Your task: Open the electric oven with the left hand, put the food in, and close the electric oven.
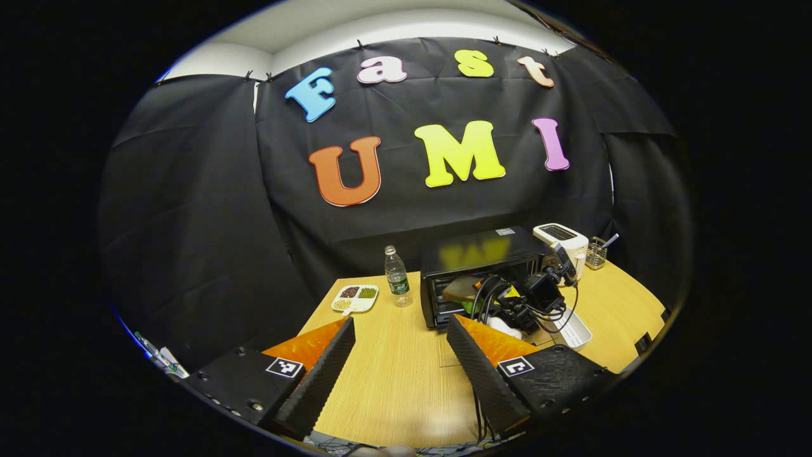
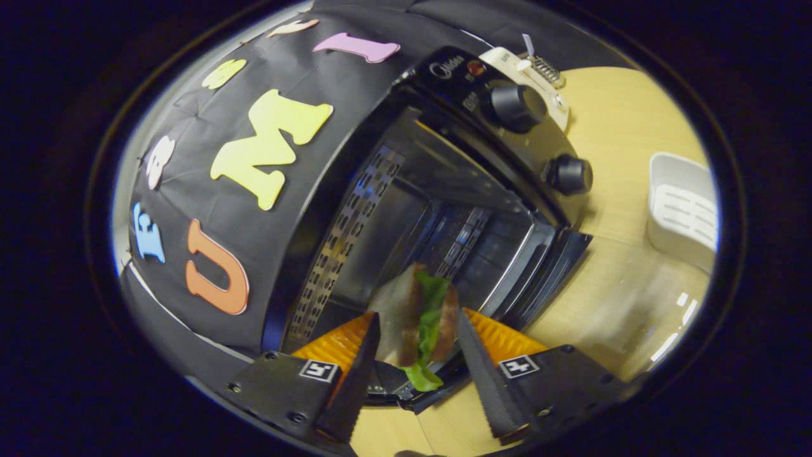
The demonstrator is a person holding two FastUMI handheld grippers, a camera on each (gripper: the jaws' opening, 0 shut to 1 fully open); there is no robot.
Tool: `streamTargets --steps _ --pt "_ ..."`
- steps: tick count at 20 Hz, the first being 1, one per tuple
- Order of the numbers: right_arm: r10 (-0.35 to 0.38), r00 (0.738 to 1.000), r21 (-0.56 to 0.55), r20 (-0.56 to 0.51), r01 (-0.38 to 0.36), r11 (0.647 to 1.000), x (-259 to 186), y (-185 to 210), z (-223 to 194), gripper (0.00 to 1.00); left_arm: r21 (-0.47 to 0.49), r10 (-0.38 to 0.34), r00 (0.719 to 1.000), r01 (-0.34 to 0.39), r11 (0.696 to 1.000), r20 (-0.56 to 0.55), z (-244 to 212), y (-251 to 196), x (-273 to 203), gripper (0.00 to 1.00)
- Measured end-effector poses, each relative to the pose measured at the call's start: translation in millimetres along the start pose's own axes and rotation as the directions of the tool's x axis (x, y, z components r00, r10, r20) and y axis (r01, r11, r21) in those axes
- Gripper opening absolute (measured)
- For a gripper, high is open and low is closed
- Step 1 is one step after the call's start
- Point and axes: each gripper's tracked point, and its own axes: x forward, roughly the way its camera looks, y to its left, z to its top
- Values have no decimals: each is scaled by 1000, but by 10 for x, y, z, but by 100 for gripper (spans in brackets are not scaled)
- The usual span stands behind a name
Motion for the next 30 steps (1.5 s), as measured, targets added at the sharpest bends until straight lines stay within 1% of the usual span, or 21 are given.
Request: streamTargets --steps 1,2,3,4,6,8,9,10,11,13,15,18,21,23,24,25,26,27,28,29,30 --pt "-3 1000 -36 7 3 999 -52 16 66 72 -4 -1 1000 1 1000 2 9 -2 5 96" --pt "-2 1000 -66 3 2 998 -105 17 93 83 -7 0 1000 0 1000 3 11 -6 8 96" --pt "-1 1000 -94 2 1 996 -188 18 150 99 -9 0 1000 0 1000 8 14 4 -1 96" --pt "9 1000 -120 1 -9 993 -283 40 211 99 -11 3 1000 -3 1000 12 22 5 -1 96" --pt "26 1000 -213 -8 -27 977 -561 88 360 100 -22 1 1000 -1 1000 20 31 -14 14 96" --pt "58 998 -337 -5 -56 940 -929 190 616 99 -31 -3 1000 4 1000 30 49 -42 12 96" --pt "68 998 -410 1 -61 910 -1140 222 800 99 -35 -5 999 6 999 40 61 -53 4 96" --pt "76 997 -469 10 -62 881 -1322 213 966 87 -41 -6 999 8 999 51 82 -69 -3 96" --pt "87 996 -527 19 -63 847 -1533 236 1161 100 -47 -10 998 13 999 62 101 -93 -6 96" --pt "107 993 -631 46 -54 774 -1919 254 1570 100 -60 -17 996 23 998 85 141 -166 45 96" --pt "122 988 -696 90 -25 718 -2257 264 1996 100 -75 -26 995 33 997 95 146 -257 88 96" --pt "136 982 -744 132 8 668 -2671 248 2502 100 -80 -36 994 44 996 100 54 -449 195 96" --pt "132 976 -783 174 55 620 -3020 185 2947 100 -100 -42 997 48 994 61 -213 -675 344 96" --pt "125 975 -795 183 72 602 -3208 108 3159 100 -117 -56 998 59 991 30 -406 -874 455 96" --pt "115 977 -802 181 79 592 -3278 41 3242 90 -114 -62 998 62 992 12 -515 -955 509 96" --pt "105 978 -809 183 89 582 -3354 -11 3321 100 -121 -70 997 68 990 -11 -650 -1047 556 96" --pt "102 978 -819 180 91 567 -3422 -46 3394 100 -125 -80 997 76 989 -23 -759 -1146 612 96" --pt "96 980 -826 172 90 557 -3499 -77 3443 90 -120 -87 995 81 989 -42 -873 -1242 663 96" --pt "94 982 -831 165 87 549 -3555 -93 3491 100 -116 -95 994 88 989 -56 -991 -1330 714 96" --pt "86 982 -836 169 97 540 -3623 -115 3552 90 -119 -107 991 97 988 -79 -1152 -1453 765 96" --pt "87 981 -840 175 102 532 -3681 -135 3608 90 -116 -120 988 108 987 -101 -1260 -1539 800 96"
